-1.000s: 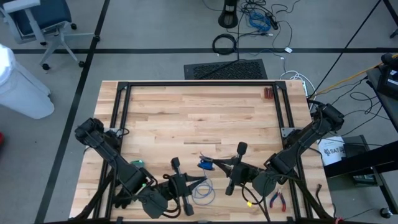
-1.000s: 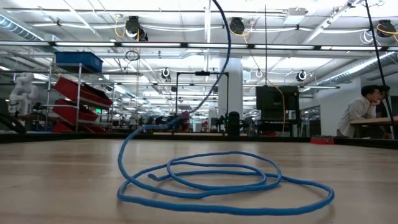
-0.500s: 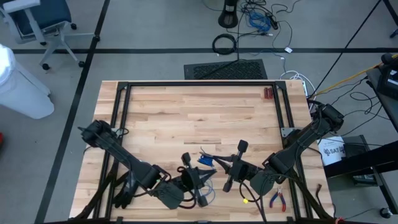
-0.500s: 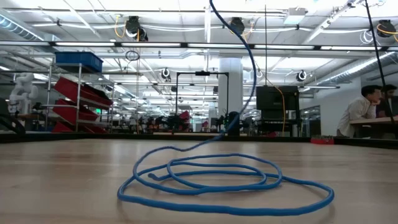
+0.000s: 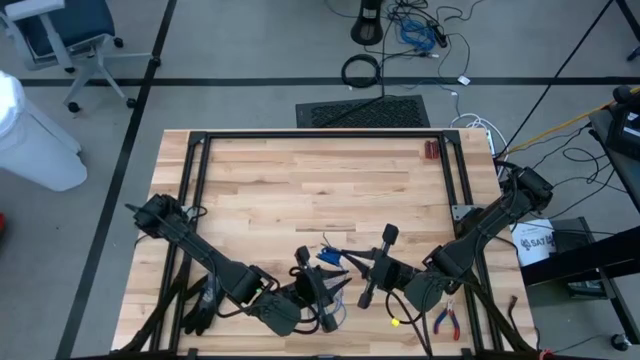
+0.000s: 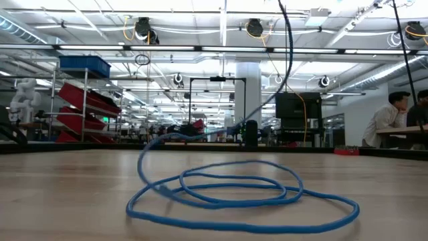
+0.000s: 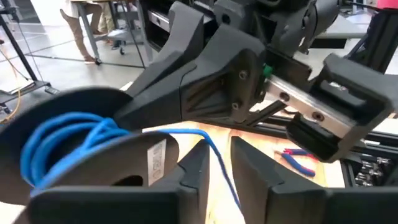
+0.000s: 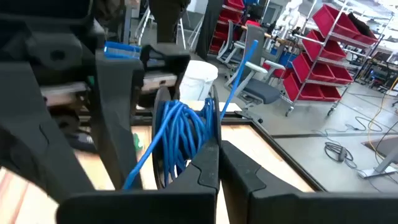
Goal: Coil cords
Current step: Coil the blue wire onto the spool
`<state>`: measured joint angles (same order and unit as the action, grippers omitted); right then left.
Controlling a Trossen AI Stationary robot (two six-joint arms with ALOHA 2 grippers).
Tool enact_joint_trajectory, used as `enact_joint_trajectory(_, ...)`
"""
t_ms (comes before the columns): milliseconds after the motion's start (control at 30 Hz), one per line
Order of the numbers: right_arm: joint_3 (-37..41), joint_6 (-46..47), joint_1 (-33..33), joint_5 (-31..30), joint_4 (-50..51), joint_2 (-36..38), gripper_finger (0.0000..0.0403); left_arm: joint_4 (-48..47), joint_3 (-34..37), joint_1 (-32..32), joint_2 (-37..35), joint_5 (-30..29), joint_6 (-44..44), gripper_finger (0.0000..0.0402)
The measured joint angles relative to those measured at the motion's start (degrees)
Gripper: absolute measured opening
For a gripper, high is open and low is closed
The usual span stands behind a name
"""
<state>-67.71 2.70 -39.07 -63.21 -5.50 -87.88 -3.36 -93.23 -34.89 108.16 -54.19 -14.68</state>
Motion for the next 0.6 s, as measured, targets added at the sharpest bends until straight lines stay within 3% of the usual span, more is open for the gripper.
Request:
enact_joint_trajectory(167, 0.0, -3.31, -0.84, 0.12, -3.72, 0.0, 0.0, -0.13, 0.0, 0.02, 0.0, 3.62, -0.09, 0.0091)
enact_joint_trajectory(600, -0.01, -9.23, -6.47, 0.23, -7.65, 4.32, 0.0, -0.26, 0.0, -1.4, 0.0, 13.24, 0.42, 0.0093)
